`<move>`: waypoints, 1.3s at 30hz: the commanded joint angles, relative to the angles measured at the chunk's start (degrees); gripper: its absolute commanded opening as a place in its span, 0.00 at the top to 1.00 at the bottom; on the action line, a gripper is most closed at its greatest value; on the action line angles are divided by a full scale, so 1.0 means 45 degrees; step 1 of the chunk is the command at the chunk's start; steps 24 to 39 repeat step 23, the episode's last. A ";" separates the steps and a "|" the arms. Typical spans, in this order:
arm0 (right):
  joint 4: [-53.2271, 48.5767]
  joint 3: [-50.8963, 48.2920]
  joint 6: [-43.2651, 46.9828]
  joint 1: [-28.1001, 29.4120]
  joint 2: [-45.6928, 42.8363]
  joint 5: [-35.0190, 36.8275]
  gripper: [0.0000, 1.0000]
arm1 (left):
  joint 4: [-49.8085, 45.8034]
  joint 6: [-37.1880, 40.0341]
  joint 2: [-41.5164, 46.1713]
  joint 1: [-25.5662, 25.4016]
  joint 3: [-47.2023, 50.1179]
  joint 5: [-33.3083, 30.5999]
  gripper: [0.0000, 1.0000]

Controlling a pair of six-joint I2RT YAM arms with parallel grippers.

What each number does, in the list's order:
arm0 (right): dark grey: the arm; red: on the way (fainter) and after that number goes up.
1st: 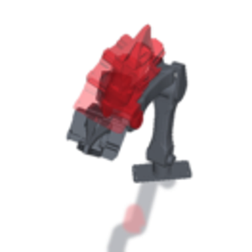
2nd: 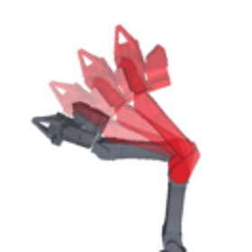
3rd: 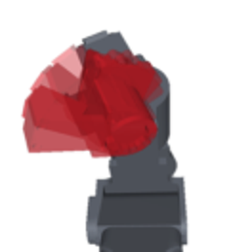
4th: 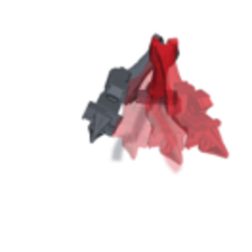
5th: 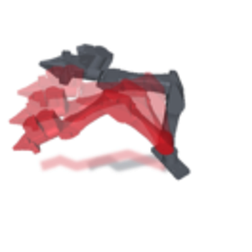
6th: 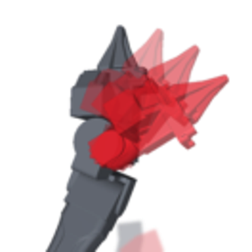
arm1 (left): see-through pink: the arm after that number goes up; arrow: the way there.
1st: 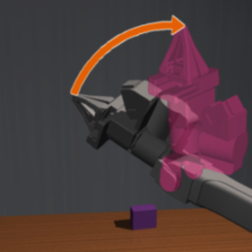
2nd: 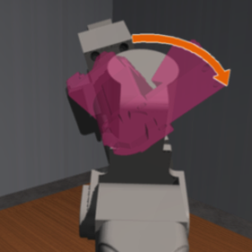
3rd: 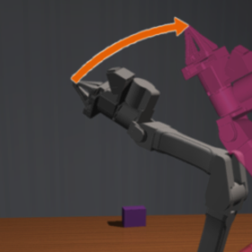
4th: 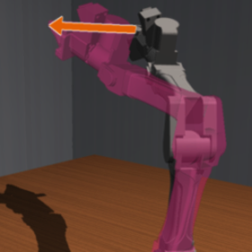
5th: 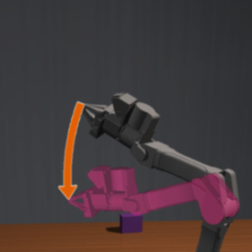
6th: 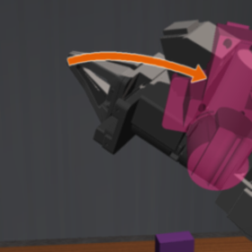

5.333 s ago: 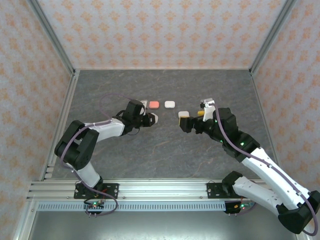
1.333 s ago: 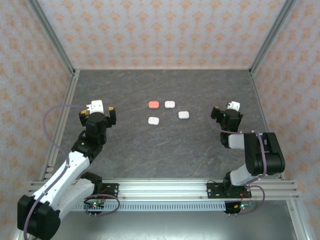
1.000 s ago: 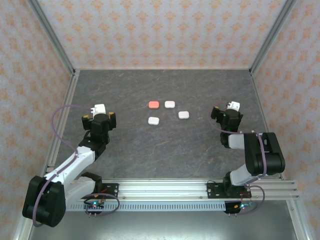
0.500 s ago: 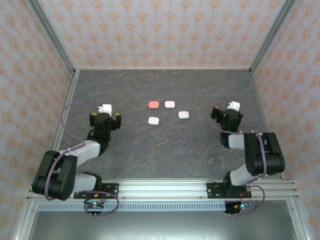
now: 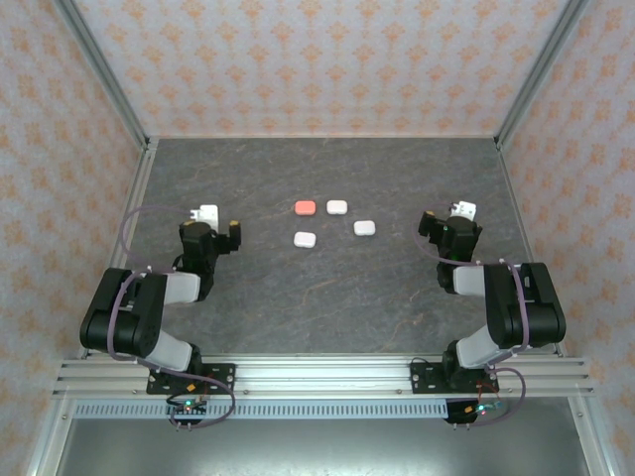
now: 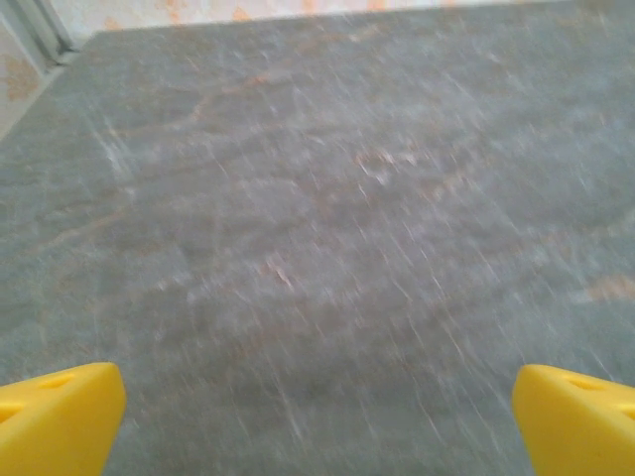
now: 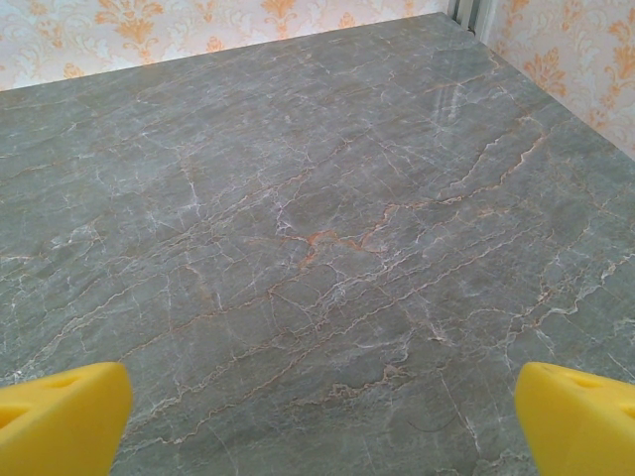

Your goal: Insert wireless bluetooth earbuds into charging case

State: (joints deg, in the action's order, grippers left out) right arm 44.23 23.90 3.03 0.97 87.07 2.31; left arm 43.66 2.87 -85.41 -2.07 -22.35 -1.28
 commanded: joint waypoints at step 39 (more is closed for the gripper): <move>-0.0024 0.0021 -0.0111 0.0077 0.0005 -0.0063 0.01 | -0.0326 -0.0465 -0.0064 0.0109 -0.0502 -0.0153 0.00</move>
